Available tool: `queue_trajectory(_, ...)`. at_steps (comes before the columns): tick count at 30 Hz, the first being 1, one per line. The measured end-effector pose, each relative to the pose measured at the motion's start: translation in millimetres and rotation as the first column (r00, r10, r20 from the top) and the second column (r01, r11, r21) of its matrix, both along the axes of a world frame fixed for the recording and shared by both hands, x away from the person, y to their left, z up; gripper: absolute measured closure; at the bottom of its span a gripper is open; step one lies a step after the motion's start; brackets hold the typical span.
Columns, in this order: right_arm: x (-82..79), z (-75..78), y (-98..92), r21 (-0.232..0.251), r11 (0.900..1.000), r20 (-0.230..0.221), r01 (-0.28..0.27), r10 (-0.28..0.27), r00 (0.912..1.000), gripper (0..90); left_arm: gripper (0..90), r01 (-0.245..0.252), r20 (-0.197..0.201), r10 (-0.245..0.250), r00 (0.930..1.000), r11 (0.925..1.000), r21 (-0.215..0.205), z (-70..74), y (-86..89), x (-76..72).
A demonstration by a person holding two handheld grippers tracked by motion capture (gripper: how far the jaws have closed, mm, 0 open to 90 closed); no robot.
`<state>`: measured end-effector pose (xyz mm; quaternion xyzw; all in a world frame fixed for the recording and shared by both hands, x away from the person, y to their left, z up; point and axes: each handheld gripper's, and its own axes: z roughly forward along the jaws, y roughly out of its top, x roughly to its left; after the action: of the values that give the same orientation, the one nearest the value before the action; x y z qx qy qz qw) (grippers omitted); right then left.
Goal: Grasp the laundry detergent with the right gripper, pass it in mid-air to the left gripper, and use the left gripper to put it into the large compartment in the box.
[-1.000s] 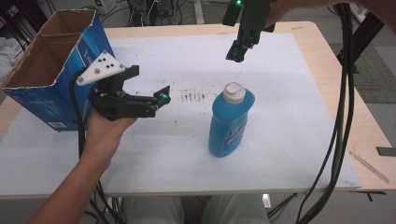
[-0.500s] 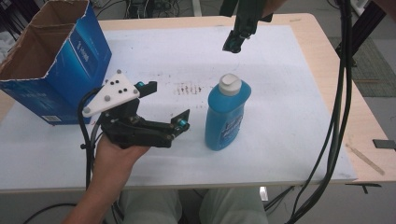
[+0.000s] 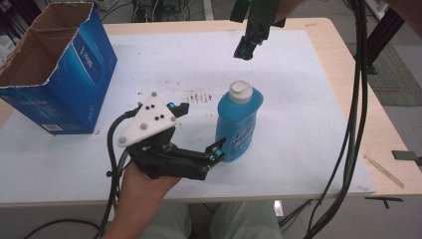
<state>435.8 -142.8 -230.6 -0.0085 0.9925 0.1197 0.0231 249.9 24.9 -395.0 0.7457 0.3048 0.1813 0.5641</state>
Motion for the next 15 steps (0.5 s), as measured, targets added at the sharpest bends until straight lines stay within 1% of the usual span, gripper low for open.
queue_trajectory(3, 0.2, -0.3, 1.4, -0.002, 1.000, -0.009, -0.008, 0.008, 0.9999, 3.0, 1.7, 0.005, -0.020, -0.005, 0.9998, 1.0000, -0.002, -3.5, -12.3, 0.0)
queue_trajectory(5, 0.3, -0.7, 2.1, 0.001, 1.000, -0.011, -0.011, 0.011, 0.9999, 3.0, 1.7, 0.006, -0.022, -0.006, 0.9997, 1.0000, -0.007, -4.1, -14.0, 0.5)
queue_trajectory(8, 0.2, -0.9, 2.3, -0.003, 1.000, -0.012, -0.014, 0.014, 0.9998, 3.0, 1.7, 0.008, -0.023, -0.008, 0.9997, 0.9998, -0.020, -5.4, -19.6, 2.1)
queue_trajectory(12, 0.5, -0.8, 1.9, 0.001, 1.000, -0.011, -0.015, 0.015, 0.9998, 3.0, 1.7, 0.007, -0.022, -0.008, 0.9997, 0.9998, -0.020, -6.7, -22.5, 4.1)
queue_trajectory(13, 0.4, -0.5, 1.3, -0.001, 1.000, -0.012, -0.014, 0.014, 0.9998, 2.9, 1.7, 0.003, -0.016, -0.003, 0.9999, 0.9995, -0.031, -7.0, -23.7, 5.5)
queue_trajectory(15, 0.4, -0.4, 1.1, 0.001, 1.000, -0.011, -0.013, 0.013, 0.9999, 2.9, 1.7, 0.006, -0.013, -0.006, 0.9999, 0.9994, -0.033, -7.1, -23.8, 6.6)
